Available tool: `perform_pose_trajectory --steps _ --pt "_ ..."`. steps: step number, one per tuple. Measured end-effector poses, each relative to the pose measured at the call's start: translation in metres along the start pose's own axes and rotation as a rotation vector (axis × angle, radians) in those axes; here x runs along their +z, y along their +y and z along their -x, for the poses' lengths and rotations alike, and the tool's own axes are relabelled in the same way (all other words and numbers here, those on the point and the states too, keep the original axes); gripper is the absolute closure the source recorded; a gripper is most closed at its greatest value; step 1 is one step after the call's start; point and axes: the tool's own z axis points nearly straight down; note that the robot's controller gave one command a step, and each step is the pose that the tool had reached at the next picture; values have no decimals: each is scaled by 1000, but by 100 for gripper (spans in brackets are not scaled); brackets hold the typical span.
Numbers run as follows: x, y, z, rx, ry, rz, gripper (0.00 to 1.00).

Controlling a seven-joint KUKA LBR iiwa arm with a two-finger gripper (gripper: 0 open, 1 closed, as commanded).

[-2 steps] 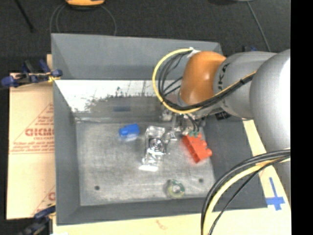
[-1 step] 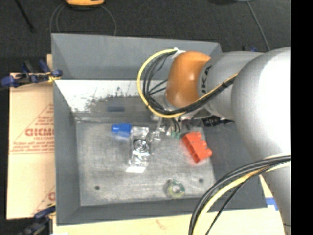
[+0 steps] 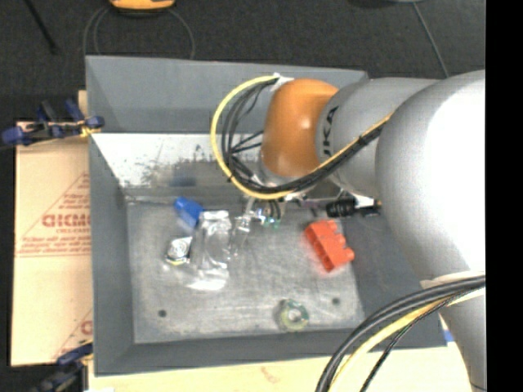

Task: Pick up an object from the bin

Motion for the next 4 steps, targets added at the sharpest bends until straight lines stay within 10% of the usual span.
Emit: perform_pose_trajectory --steps 1,2,3,4 --pt "1 -1 0 -2 1 -3 100" --pt "27 10 -4 -515 -14 -2 100" --pt "31 10 -8 -515 -2 -1 0" --pt "32 30 15 -780 1 -1 0"
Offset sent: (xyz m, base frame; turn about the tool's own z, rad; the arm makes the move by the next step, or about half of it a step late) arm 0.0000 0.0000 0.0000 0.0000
